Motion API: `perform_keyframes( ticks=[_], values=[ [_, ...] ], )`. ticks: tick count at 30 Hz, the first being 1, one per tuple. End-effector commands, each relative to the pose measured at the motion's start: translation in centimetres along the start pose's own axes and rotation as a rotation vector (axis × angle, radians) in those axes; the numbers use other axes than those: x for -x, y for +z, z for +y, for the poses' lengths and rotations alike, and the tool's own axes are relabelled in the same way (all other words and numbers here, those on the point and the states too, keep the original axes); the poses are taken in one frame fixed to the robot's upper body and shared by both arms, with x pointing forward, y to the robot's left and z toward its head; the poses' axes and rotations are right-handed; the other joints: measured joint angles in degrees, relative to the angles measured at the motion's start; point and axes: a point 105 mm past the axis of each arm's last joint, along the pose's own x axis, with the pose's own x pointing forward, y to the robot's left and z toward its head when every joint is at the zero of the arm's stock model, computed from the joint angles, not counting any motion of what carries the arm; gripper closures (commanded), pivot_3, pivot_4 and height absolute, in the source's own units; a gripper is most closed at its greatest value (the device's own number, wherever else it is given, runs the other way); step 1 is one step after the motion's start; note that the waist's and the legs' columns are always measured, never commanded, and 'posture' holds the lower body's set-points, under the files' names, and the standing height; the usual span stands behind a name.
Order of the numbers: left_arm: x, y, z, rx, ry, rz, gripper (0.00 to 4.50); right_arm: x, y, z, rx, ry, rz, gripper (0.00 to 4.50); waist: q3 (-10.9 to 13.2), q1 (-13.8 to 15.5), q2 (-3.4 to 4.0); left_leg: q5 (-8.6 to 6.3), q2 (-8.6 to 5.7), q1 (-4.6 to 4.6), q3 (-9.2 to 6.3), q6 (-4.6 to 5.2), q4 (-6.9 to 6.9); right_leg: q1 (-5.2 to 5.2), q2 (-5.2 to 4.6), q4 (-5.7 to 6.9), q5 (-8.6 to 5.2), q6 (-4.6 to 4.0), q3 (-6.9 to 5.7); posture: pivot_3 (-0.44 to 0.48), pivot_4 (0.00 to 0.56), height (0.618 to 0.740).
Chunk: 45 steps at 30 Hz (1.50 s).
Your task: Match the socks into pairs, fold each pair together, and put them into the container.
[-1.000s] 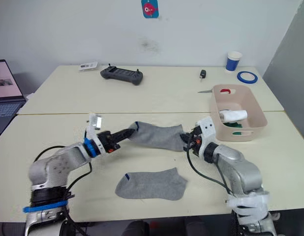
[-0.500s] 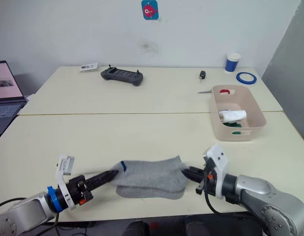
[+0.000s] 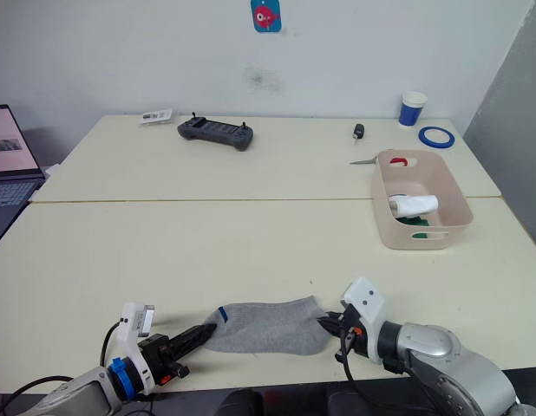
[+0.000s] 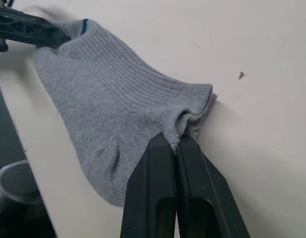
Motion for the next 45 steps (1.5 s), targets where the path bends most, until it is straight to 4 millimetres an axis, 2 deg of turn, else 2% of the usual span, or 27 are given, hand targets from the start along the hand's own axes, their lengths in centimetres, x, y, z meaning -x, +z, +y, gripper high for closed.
perform_keyframes(
  ticks=[1, 4, 9, 14, 17, 18, 21, 24, 26, 31, 34, 35, 38, 40, 42, 45],
  values=[
    [0.0, 0.4, -0.6, -0.017, -0.011, -0.040, 4.50, 0.0, 1.0, 0.1, 0.037, 0.003, -0.042, 4.48, 0.0, 0.0, 0.00, 0.00, 0.03, 0.01, -0.01, 0.00, -0.01, 0.00, 0.01, 0.00, -0.01, -0.02, 0.00, 0.000, 0.150, 0.740],
    [-0.1, 0.7, -0.8, -0.015, -0.016, -0.063, 4.50, 0.0, 0.9, -0.2, 0.053, -0.004, -0.036, 4.48, 0.0, 0.0, 0.00, 0.00, 0.04, 0.02, -0.06, 0.00, -0.02, 0.01, 0.04, 0.01, -0.03, -0.05, 0.00, 0.000, 0.150, 0.740],
    [-0.6, 0.2, -0.1, -0.037, 0.017, -0.035, 4.50, -0.5, 0.3, -0.8, 0.046, -0.038, -0.013, 4.48, 0.0, 0.0, -0.01, 0.00, 0.01, 0.03, 0.00, 0.00, 0.00, 0.02, 0.15, 0.01, -0.02, -0.03, 0.00, 0.000, 0.150, 0.740],
    [-1.1, 0.3, -0.1, -0.035, 0.018, -0.049, 4.50, -0.7, -0.1, -1.0, -0.020, -0.040, 0.003, 4.48, 0.0, 0.0, 0.00, 0.00, 0.01, 0.04, -0.03, 0.00, 0.00, 0.03, 0.16, 0.02, -0.01, -0.02, 0.01, 0.000, 0.150, 0.740],
    [-0.9, 0.3, 0.4, -0.054, 0.043, -0.038, 4.50, -0.4, 0.2, -0.9, -0.026, -0.028, -0.001, 3.81, 0.0, 0.0, 0.00, 0.00, 0.01, 0.04, -0.02, 0.00, 0.00, 0.03, 0.16, 0.02, 0.00, -0.02, -0.01, 0.000, 0.150, 0.740],
    [-0.6, 0.2, 0.6, -0.068, 0.051, -0.031, 4.07, -0.3, 0.3, -0.9, -0.026, -0.031, -0.005, 3.48, 0.0, 0.0, 0.00, 0.00, 0.01, 0.04, 0.00, 0.00, 0.00, 0.03, 0.17, 0.02, 0.00, -0.01, -0.01, 0.000, 0.150, 0.740],
    [0.0, 0.2, 1.1, -0.103, 0.086, -0.038, 3.28, 0.2, 0.4, -1.2, -0.009, -0.051, -0.009, 2.38, 0.0, 0.0, 0.01, 0.00, 0.03, 0.05, -0.02, 0.00, 0.00, 0.03, 0.19, 0.02, 0.00, -0.01, -0.01, 0.000, 0.150, 0.740],
    [0.9, 0.7, 1.9, -0.154, 0.128, -0.037, 2.37, 1.3, 1.6, -2.0, 0.087, -0.095, -0.021, 1.26, 0.0, 0.0, 0.02, 0.00, 0.04, 0.06, -0.01, 0.00, -0.01, 0.03, 0.20, 0.03, -0.01, -0.02, 0.01, 0.000, 0.150, 0.740],
    [1.7, 1.6, 1.7, -0.160, 0.093, -0.035, 2.36, 2.4, 3.2, -2.0, 0.135, -0.073, -0.049, 0.58, 0.0, -0.1, 0.02, 0.00, 0.04, 0.09, -0.01, 0.00, -0.01, 0.02, 0.20, 0.04, -0.01, -0.03, 0.00, 0.000, 0.150, 0.740],
    [2.5, 2.8, 1.2, -0.191, 0.036, -0.008, 2.36, 3.0, 4.4, -1.7, 0.192, -0.028, -0.060, 0.58, 0.0, -0.2, 0.02, 0.00, 0.12, 0.10, -0.03, 0.01, -0.02, 0.01, 0.30, 0.07, -0.02, -0.07, -0.03, 0.000, 0.150, 0.740],
    [2.9, 5.4, 1.0, -0.273, 0.000, -0.070, 2.36, 2.5, 5.4, -1.0, 0.224, 0.003, -0.106, 0.58, 0.0, 0.0, -0.01, 0.00, 0.12, 0.04, -0.03, 0.01, -0.02, -0.02, 0.30, 0.04, -0.03, -0.09, -0.04, 0.000, 0.150, 0.740],
    [2.8, 6.9, 1.0, -0.308, -0.015, -0.092, 2.54, 2.1, 5.8, -0.6, 0.230, 0.021, -0.124, 0.55, 0.0, 0.0, -0.01, 0.00, 0.12, 0.05, -0.03, 0.01, -0.02, -0.02, 0.30, 0.05, -0.03, -0.09, -0.05, 0.000, 0.150, 0.740],
    [2.0, 8.9, -0.5, -0.487, -0.108, -0.058, 3.28, 1.2, 6.1, 0.1, 0.242, 0.044, -0.144, 1.20, 0.0, 0.4, -0.01, 0.00, 0.14, 0.07, -0.14, 0.00, -0.01, -0.08, 0.33, 0.08, -0.01, -0.12, -0.06, 0.000, 0.150, 0.740],
    [0.8, 8.3, -2.8, -0.541, -0.228, 0.020, 3.86, 0.1, 5.5, 0.7, 0.269, 0.083, -0.120, 1.86, 0.0, 0.5, 0.03, 0.00, 0.12, 0.10, 0.01, 0.00, -0.03, -0.01, 0.33, 0.06, -0.01, -0.13, -0.06, 0.000, 0.150, 0.740],
    [-0.3, 7.4, -3.8, -0.569, -0.287, 0.068, 4.50, -1.1, 4.5, 1.3, 0.341, 0.119, -0.078, 2.66, 0.0, 0.5, 0.03, 0.00, 0.09, 0.05, 0.14, 0.00, -0.05, -0.02, 0.26, -0.04, 0.00, -0.06, 0.00, 0.000, 0.150, 0.740],
    [-0.9, 6.1, -4.0, -0.598, -0.329, 0.139, 4.50, -2.6, 3.8, 1.7, 0.397, 0.143, -0.061, 3.64, 0.1, 0.1, 0.01, -0.01, 0.09, 0.04, 0.26, 0.00, -0.05, -0.04, 0.23, -0.05, 0.15, 0.34, 0.06, 0.000, 0.150, 0.740]
  ],
)
